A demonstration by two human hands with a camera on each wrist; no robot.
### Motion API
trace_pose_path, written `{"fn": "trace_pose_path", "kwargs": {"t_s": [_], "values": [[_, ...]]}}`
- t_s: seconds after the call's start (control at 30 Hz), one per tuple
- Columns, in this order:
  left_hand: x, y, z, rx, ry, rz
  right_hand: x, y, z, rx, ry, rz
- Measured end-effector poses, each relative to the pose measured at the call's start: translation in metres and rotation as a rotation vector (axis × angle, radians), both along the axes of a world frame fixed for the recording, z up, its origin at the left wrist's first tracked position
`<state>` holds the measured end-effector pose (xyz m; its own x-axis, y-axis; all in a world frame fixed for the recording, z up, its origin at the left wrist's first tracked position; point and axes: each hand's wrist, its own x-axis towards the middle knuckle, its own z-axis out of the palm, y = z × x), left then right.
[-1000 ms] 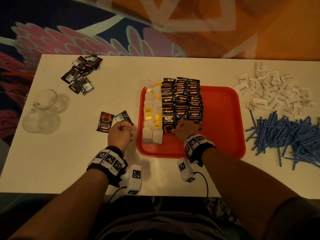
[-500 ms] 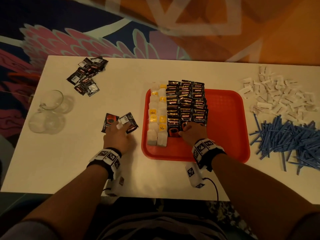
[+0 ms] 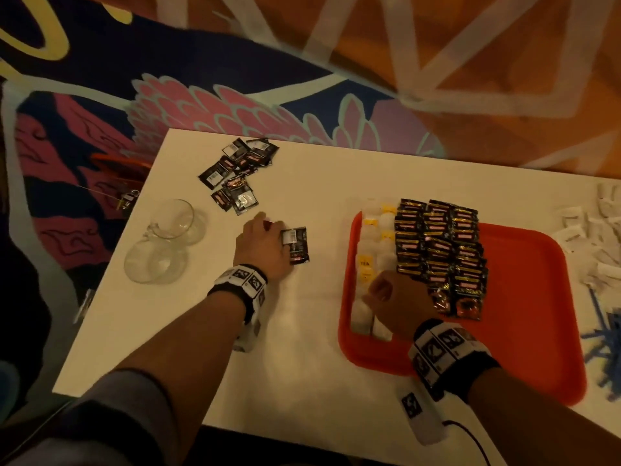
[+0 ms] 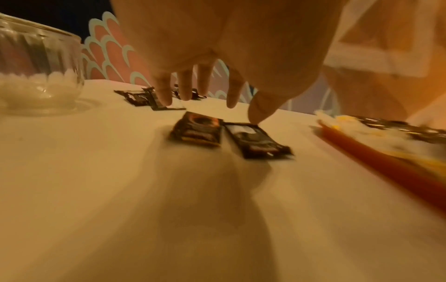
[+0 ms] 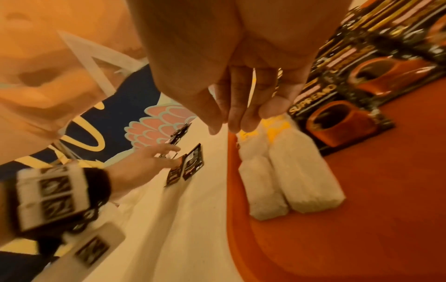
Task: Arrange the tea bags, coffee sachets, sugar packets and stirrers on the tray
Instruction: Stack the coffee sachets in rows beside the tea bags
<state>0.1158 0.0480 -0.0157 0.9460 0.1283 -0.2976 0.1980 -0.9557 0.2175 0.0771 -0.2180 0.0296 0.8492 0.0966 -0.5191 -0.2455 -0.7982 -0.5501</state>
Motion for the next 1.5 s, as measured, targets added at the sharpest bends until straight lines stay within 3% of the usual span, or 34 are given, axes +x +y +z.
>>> {"fn": "trace_pose_path", "kwargs": {"t_s": [0.3,0.47,0.8,1.1,1.27,1.4,1.5], "values": [[0.142,0.065,-0.005,0.068,0.195,0.079,0.012,0.038,-0.003,-0.001,0.029,0.061],[0.167,0.077,-0.018,0.014,0.317,0.056,0.015,0.049,-0.007,-0.022,0.076,0.076],[0.05,0.035,-0.02,-0.002,0.311,-0.104,0.038,0.094,-0.032,-0.126,0.116,0.291],[-0.045,0.022,-0.033,-0.013,0.175,-0.123,0.043,0.13,-0.047,-0.199,0.004,0.273],[-0.079,0.042,-0.02,-0.115,-0.082,-0.008,0.037,0.134,-0.044,-0.259,-0.049,0.317],[-0.086,0.069,-0.021,-0.147,0.054,0.16,0.019,0.144,-0.041,-0.219,-0.047,0.439],[-0.083,0.078,-0.02,-0.126,0.082,0.178,0.006,0.149,-0.045,-0.289,-0.048,0.546]]}}
